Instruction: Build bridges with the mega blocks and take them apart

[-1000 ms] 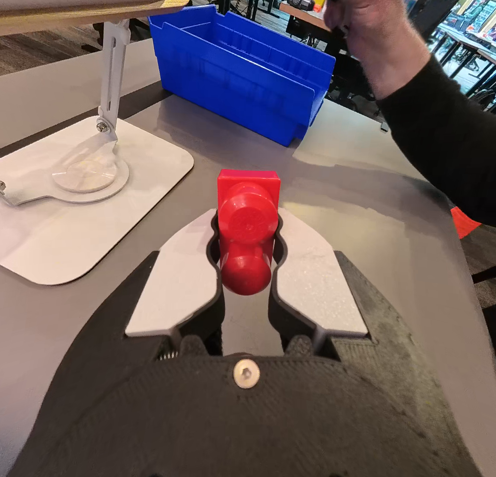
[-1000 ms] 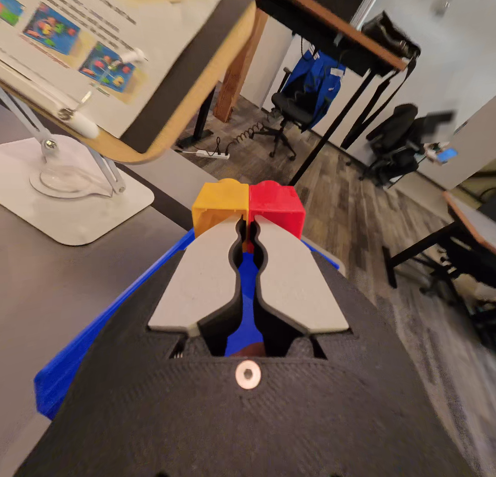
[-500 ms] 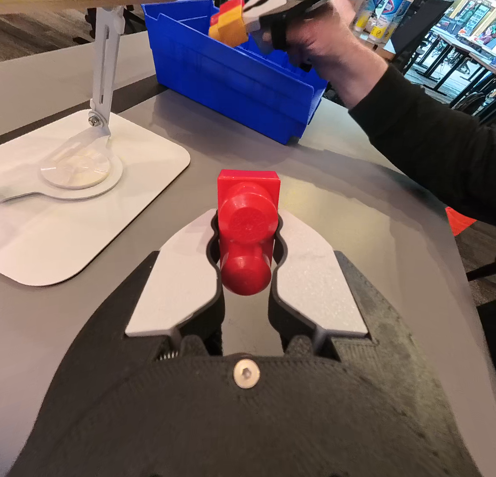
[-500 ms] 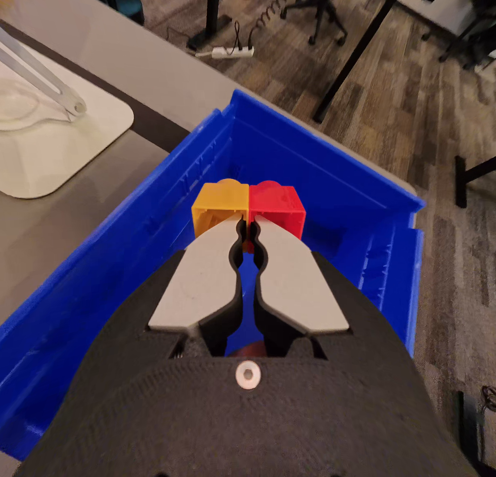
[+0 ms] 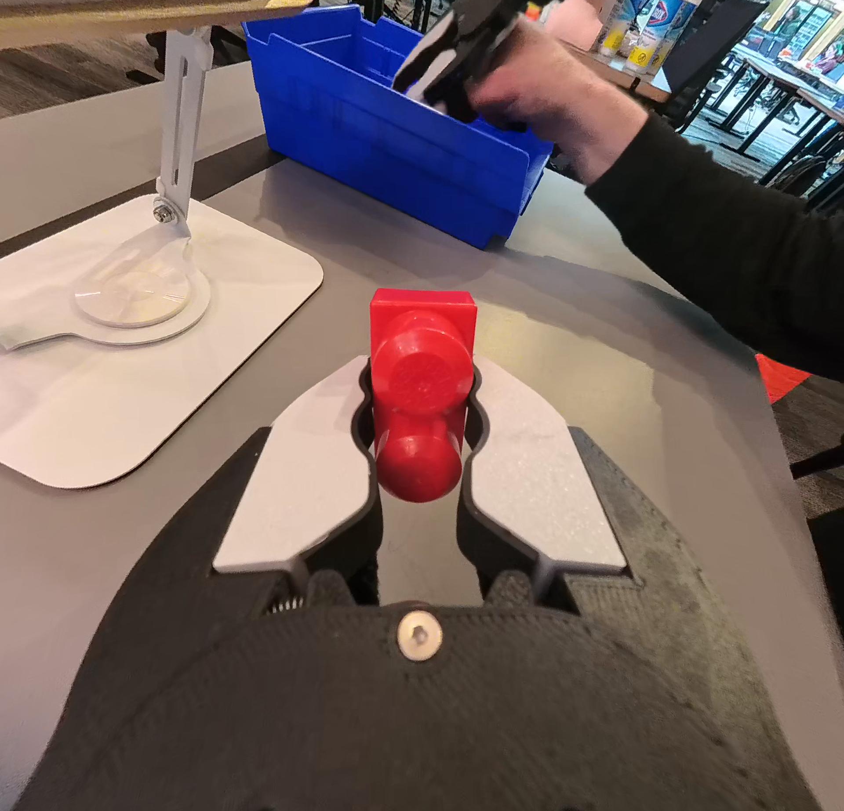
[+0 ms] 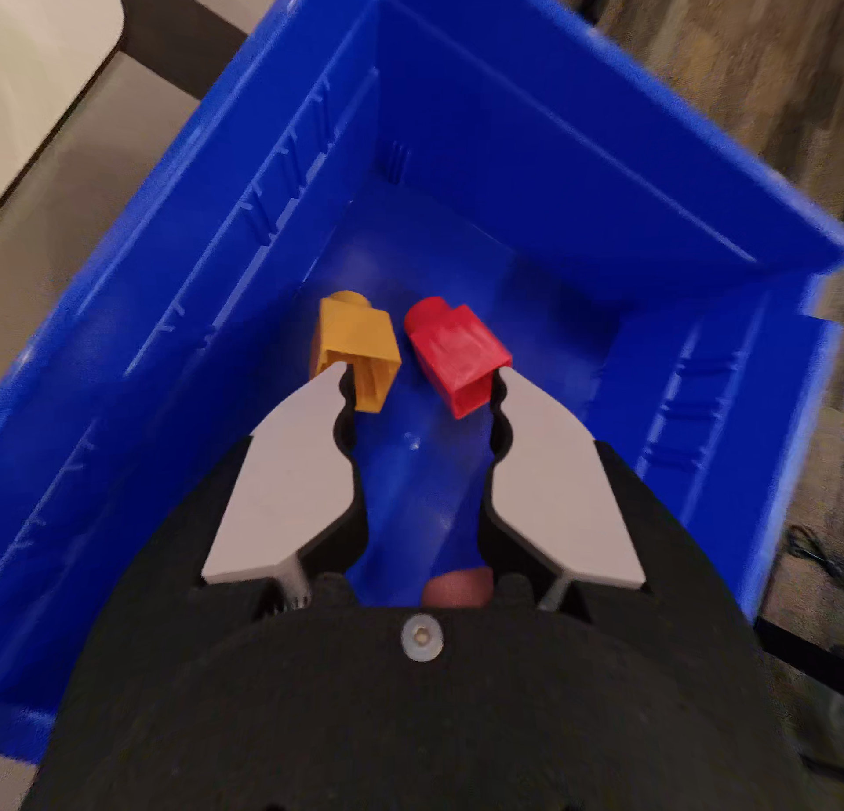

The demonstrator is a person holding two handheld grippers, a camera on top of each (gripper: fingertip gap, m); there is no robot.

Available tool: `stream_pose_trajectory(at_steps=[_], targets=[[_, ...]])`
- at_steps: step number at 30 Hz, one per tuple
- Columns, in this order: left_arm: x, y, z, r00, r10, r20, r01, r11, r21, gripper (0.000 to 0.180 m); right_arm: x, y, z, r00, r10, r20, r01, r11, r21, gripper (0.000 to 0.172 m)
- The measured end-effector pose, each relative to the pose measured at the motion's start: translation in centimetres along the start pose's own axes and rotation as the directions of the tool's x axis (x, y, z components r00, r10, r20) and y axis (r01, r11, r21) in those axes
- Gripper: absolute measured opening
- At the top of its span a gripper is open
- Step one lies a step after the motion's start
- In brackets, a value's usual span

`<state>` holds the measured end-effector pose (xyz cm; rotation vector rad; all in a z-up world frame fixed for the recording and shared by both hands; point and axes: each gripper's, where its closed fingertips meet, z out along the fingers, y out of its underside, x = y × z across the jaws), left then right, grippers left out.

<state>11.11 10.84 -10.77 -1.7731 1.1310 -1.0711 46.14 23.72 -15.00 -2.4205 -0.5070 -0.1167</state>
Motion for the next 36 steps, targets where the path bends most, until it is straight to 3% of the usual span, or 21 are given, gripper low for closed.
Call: stream_pose_trajectory(at_steps=[4, 7, 11, 16, 21, 23, 27, 30, 33, 36], targets=[[0.1, -0.3, -0.1, 1.0, 0.002, -0.002, -0.002, 1.0, 0.011, 0.036, 1.0, -0.6, -4.3, 0.996, -0.024, -0.085, 0.027, 0.999, 0.032, 0.063], [0.4, -0.6, -0.2, 1.0, 0.011, -0.004, -0.011, 1.0, 0.015, 0.036, -0.9, -2.9, -8.9, 0.994, -0.068, -0.085, 0.081, 0.983, 0.166, 0.053], [1.0, -1.2, -0.2, 0.999, 0.033, -0.007, -0.033, 0.999, 0.033, 0.036, -8.4, -6.2, -14.9, 0.973, -0.229, 0.002, 0.213, 0.906, 0.365, 0.05], [2.9, -1.7, -0.1, 0.995, 0.054, -0.086, -0.05, 0.997, 0.051, 0.036, -20.5, -8.1, -19.3, 0.838, -0.538, 0.091, 0.388, 0.704, 0.595, 0.044], [5.6, -3.1, -1.0, 0.947, -0.07, -0.315, 0.105, 0.99, 0.098, 0.036, -28.2, -8.3, -20.3, 0.655, -0.751, -0.083, 0.566, 0.415, 0.713, 0.038], [7.1, -3.2, -1.5, 0.881, -0.133, -0.453, 0.185, 0.98, 0.073, 0.036, -30.1, -8.2, -20.1, 0.595, -0.794, -0.129, 0.601, 0.332, 0.727, 0.036], [8.2, -2.6, -1.4, 0.806, -0.201, -0.556, 0.253, 0.967, 0.017, 0.036, -32.7, -8.5, -20.3, 0.497, -0.844, -0.204, 0.642, 0.199, 0.74, 0.032], [9.0, -2.7, -1.5, 0.753, -0.227, -0.617, 0.286, 0.958, -0.003, 0.036, -34.4, -7.9, -19.6, 0.398, -0.894, -0.207, 0.673, 0.13, 0.728, 0.035], [9.9, -2.7, -1.5, 0.727, -0.229, -0.648, 0.287, 0.958, -0.017, 0.036, -35.5, -7.9, -19.1, 0.367, -0.906, -0.212, 0.681, 0.106, 0.725, 0.031], [11.0, -2.9, -1.3, 0.688, -0.233, -0.688, 0.301, 0.953, -0.022, 0.036, -36.7, -7.6, -19.0, 0.345, -0.912, -0.222, 0.669, 0.073, 0.74, 0.01]])
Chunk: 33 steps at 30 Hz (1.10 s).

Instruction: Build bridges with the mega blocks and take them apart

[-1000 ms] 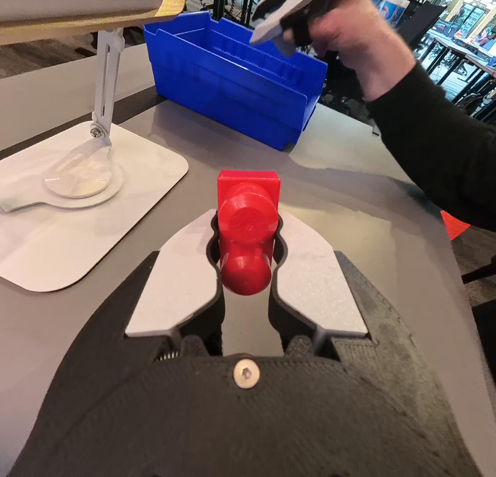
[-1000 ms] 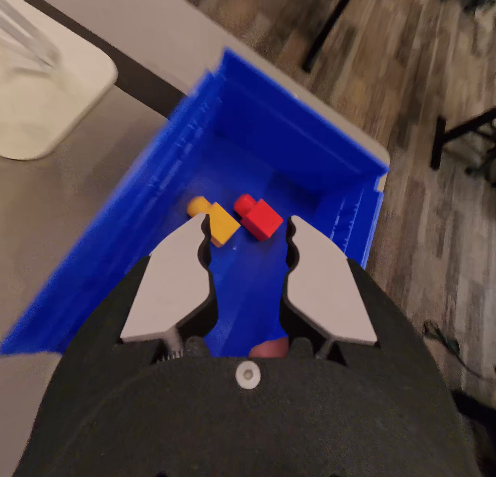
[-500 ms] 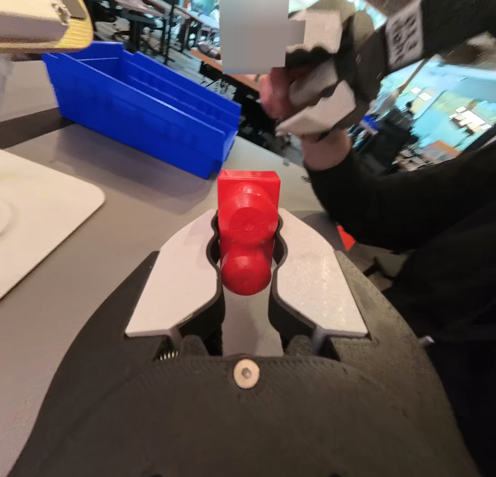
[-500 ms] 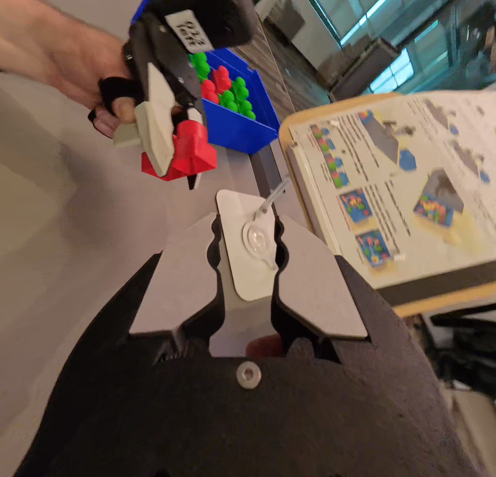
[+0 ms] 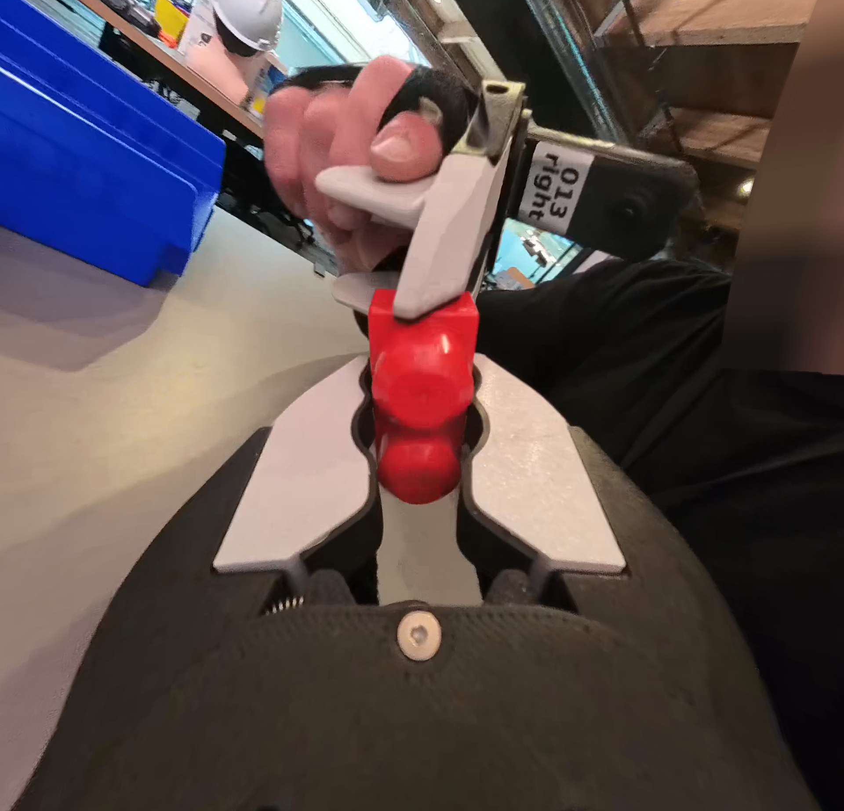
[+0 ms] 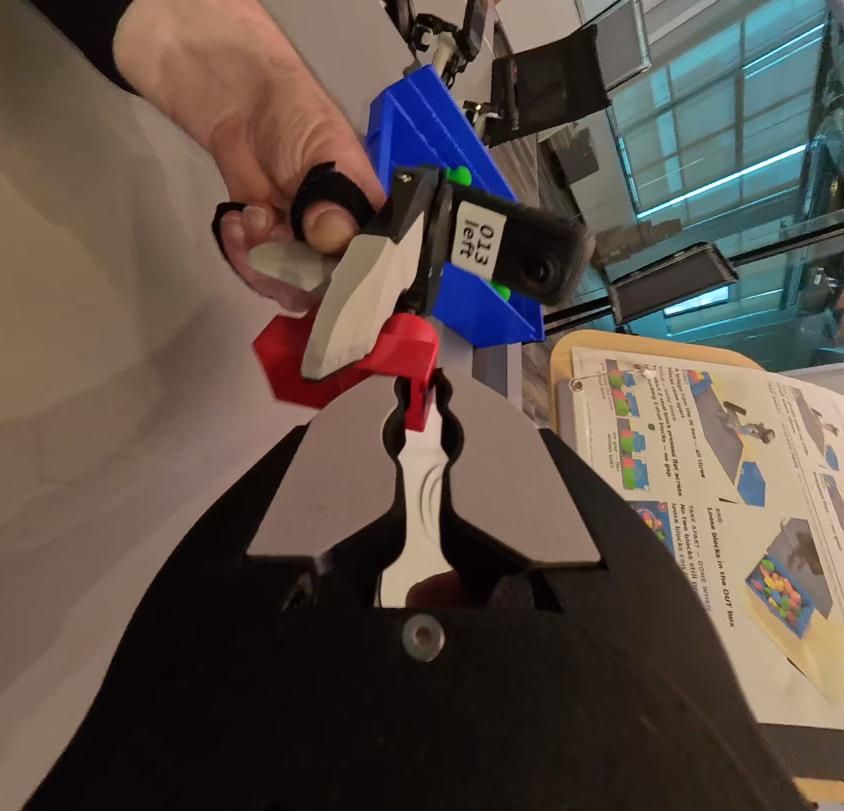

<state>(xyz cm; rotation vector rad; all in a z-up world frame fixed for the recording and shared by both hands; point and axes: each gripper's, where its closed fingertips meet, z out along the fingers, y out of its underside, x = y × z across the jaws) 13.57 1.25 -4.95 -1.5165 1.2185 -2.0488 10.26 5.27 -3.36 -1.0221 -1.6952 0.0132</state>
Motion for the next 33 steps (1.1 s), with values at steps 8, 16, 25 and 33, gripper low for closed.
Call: stream_pose_trajectory(at_steps=[8, 16, 25, 33], targets=[[0.7, -0.3, 0.5, 0.998, -0.011, -0.064, 0.013, 0.999, 0.036, 0.036, 0.4, -0.3, -0.4, 0.996, 0.015, -0.086, -0.014, 1.0, 0.002, 0.005], [0.6, -2.2, -1.2, 0.996, 0.09, 0.005, -0.089, 0.989, 0.119, 0.053, 4.1, 1.4, -3.4, 0.967, 0.071, -0.246, -0.081, 0.996, -0.032, 0.004], [-0.5, -2.4, -2.9, 0.989, 0.12, 0.09, -0.13, 0.984, 0.118, 0.04, 9.3, 10.2, -10.9, 0.873, 0.15, -0.464, -0.262, 0.947, -0.188, 0.004], [-1.3, -2.2, -3.0, 0.992, 0.086, 0.091, -0.097, 0.987, 0.13, 0.034, 10.1, 25.0, -19.7, 0.715, 0.207, -0.668, -0.572, 0.723, -0.388, 0.004]])
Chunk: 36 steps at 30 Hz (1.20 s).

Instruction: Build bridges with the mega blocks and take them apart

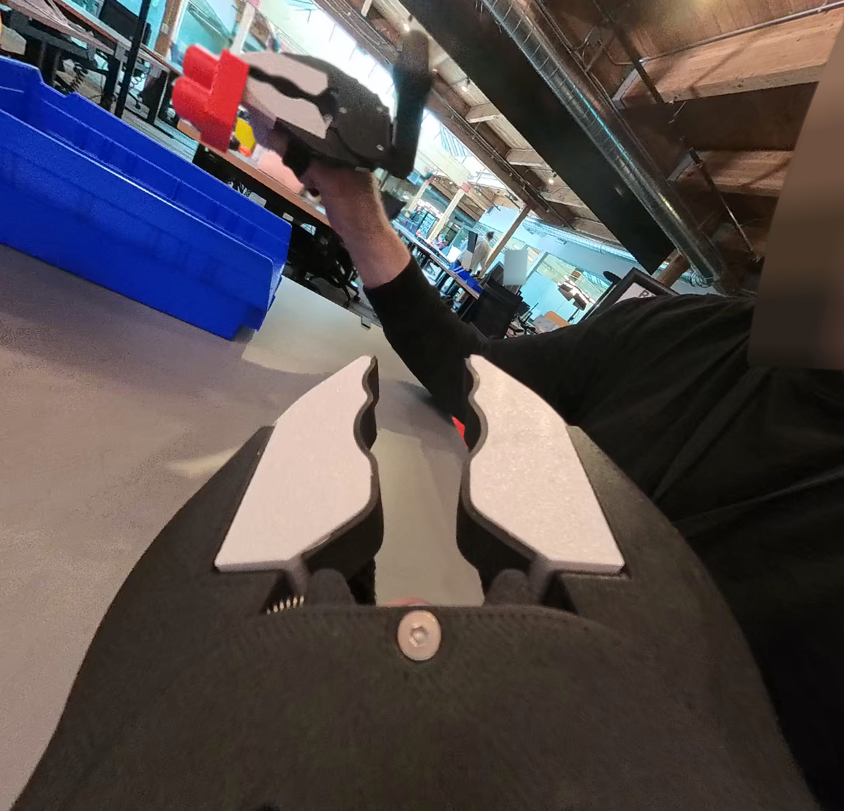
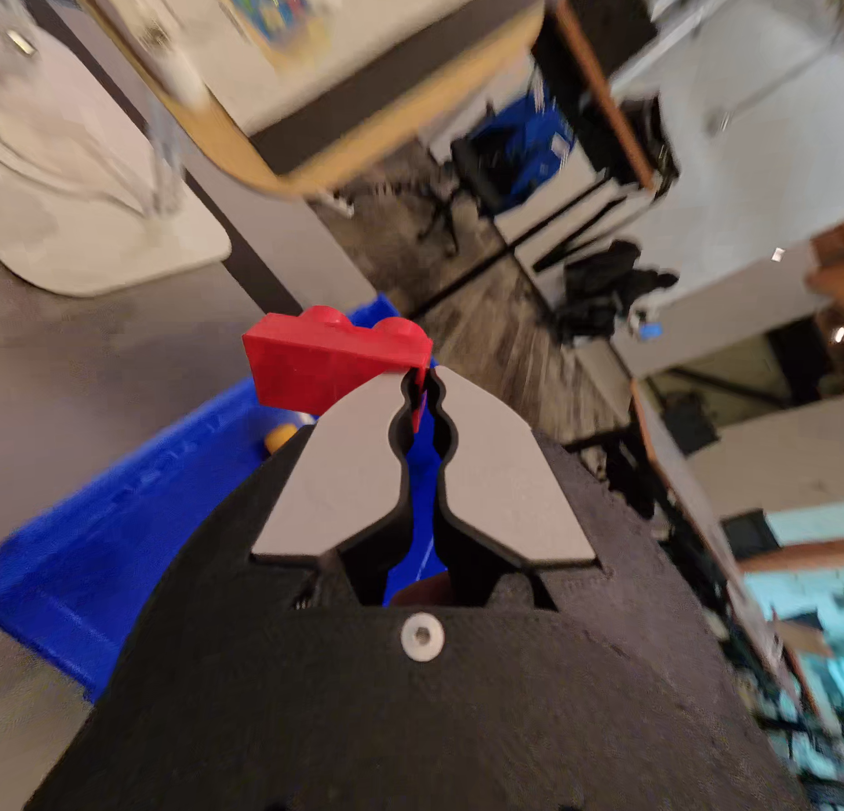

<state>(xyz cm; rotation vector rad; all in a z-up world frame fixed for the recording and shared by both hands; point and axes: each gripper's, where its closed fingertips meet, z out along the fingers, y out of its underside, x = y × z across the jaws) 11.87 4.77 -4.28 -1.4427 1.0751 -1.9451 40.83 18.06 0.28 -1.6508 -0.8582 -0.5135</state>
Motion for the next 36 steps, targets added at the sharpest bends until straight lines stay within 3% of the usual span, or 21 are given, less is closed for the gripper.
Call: stream_pose_trajectory(at_steps=[3, 8, 15, 20, 23, 26, 31, 36], targets=[[-0.1, 0.2, 0.1, 1.0, 0.003, 0.006, -0.003, 1.0, -0.009, 0.034, 0.0, 4.1, 1.5, 0.999, 0.04, 0.009, -0.038, 0.991, -0.126, 0.004], [-0.7, 0.7, 0.3, 1.0, 0.006, 0.031, -0.005, 0.999, -0.033, 0.032, -3.4, 9.2, 3.8, 0.987, 0.066, 0.146, -0.016, 0.949, -0.316, 0.004], [-0.6, 0.7, 0.1, 0.999, 0.011, 0.035, -0.01, 0.999, -0.038, 0.031, -6.4, 13.1, 5.1, 0.959, 0.127, 0.253, 0.007, 0.883, -0.47, 0.004], [-0.4, 0.6, 0.0, 0.999, 0.019, 0.031, -0.018, 0.999, -0.042, 0.031, -6.6, 14.7, 4.9, 0.945, 0.225, 0.239, -0.048, 0.814, -0.578, 0.005], [-0.4, 0.6, 0.0, 0.999, 0.024, 0.03, -0.022, 0.998, -0.052, 0.031, -5.5, 16.1, 4.3, 0.956, 0.229, 0.182, -0.051, 0.744, -0.666, 0.032], [-0.4, 0.6, 0.1, 0.999, 0.03, 0.032, -0.028, 0.998, -0.057, 0.031, -3.9, 15.6, 3.5, 0.972, 0.189, 0.139, -0.047, 0.739, -0.672, 0.046], [-0.4, 0.3, 0.1, 0.996, 0.059, 0.06, -0.055, 0.996, -0.063, 0.035, -0.2, 12.3, 1.3, 0.992, 0.119, 0.031, -0.074, 0.776, -0.626, 0.038], [0.1, -0.9, -0.5, 0.98, 0.152, 0.127, -0.142, 0.986, -0.086, 0.04, -0.2, 4.0, -0.6, 0.997, 0.063, 0.035, -0.043, 0.911, -0.41, 0.024]])
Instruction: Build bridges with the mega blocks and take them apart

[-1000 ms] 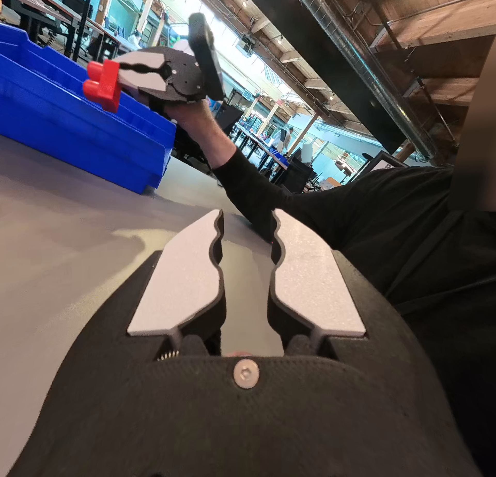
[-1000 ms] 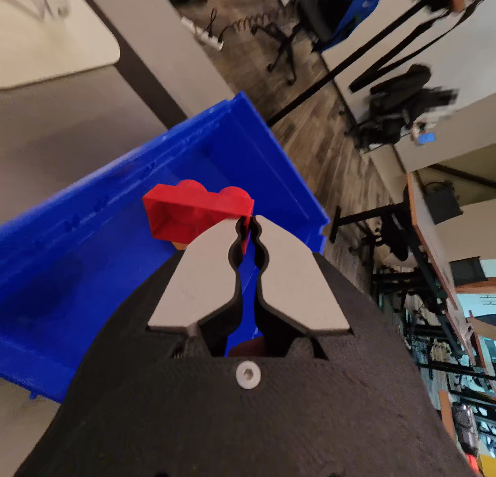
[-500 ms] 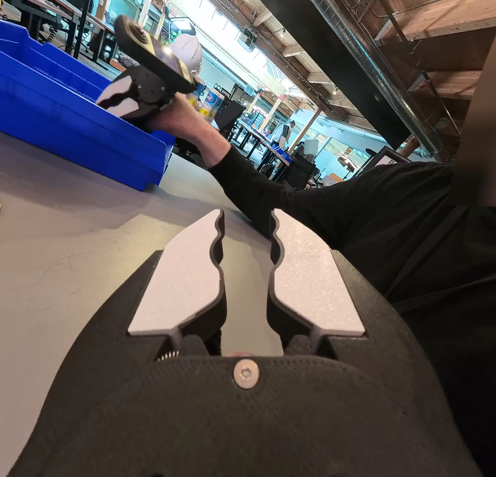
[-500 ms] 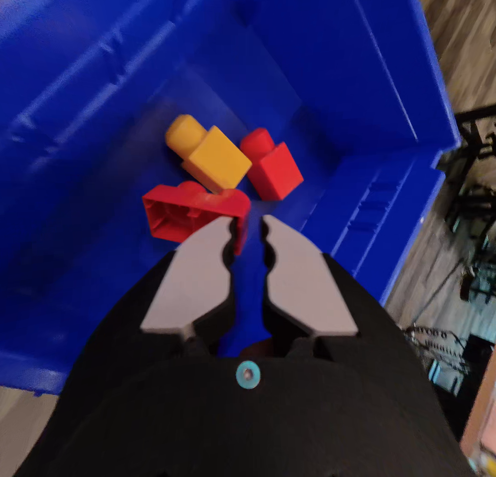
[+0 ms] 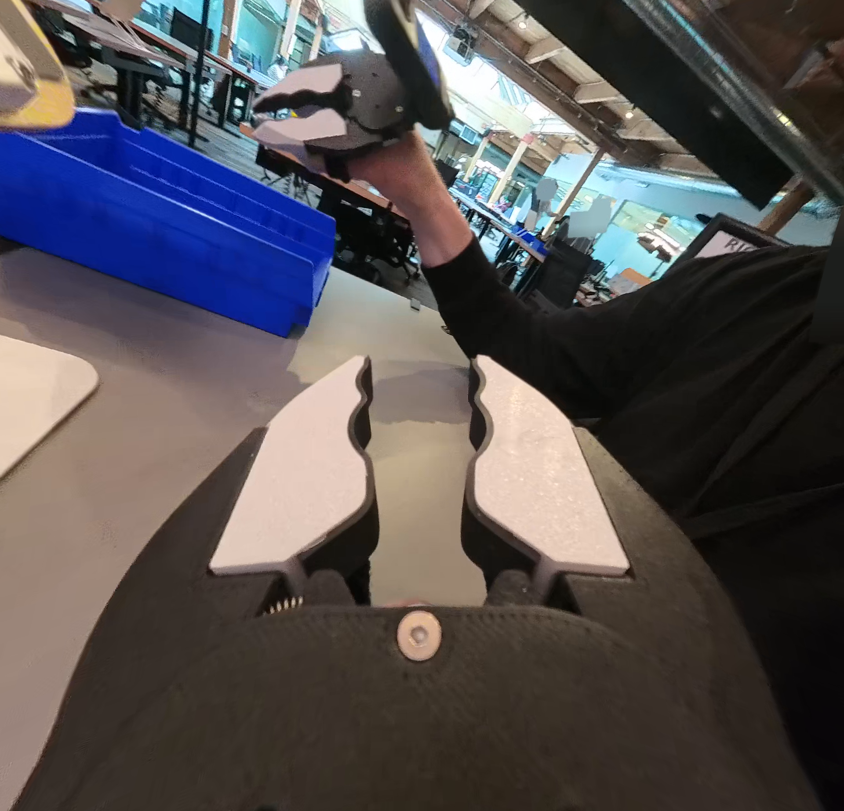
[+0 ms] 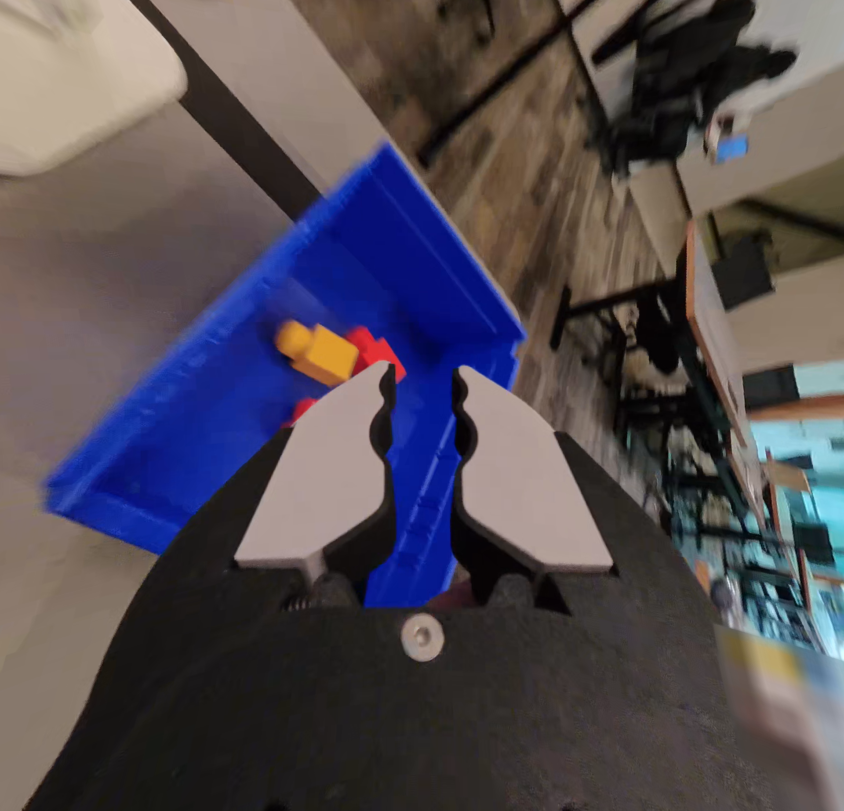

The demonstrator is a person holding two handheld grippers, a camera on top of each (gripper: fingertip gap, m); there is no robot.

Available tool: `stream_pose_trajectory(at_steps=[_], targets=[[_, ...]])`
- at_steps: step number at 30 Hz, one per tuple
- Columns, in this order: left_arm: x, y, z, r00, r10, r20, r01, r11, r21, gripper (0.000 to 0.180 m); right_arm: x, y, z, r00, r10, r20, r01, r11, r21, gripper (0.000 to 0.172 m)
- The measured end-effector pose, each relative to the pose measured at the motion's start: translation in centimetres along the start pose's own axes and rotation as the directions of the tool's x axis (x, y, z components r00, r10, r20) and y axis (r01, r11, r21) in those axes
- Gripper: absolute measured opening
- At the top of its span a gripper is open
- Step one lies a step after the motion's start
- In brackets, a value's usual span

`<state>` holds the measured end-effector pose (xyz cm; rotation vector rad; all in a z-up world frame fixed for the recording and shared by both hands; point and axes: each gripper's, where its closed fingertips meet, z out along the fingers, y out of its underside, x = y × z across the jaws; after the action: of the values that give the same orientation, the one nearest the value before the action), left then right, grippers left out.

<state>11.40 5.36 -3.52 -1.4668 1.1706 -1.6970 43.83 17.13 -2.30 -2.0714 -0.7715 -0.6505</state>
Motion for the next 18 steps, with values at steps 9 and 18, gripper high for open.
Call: stream_pose_trajectory(at_steps=[9, 18], targets=[[0.2, -3.8, -8.7, 0.872, 0.306, 0.382, -0.276, 0.952, -0.133, 0.048, -15.1, -10.7, -8.1, 0.909, -0.157, 0.387, -0.039, 0.89, 0.454, 0.017], [-3.4, -3.1, -23.8, 0.542, 0.522, 0.658, -0.176, 0.837, -0.518, 0.046, -24.5, -9.8, -7.9, 0.769, -0.202, 0.607, -0.155, 0.861, 0.484, 0.015]])
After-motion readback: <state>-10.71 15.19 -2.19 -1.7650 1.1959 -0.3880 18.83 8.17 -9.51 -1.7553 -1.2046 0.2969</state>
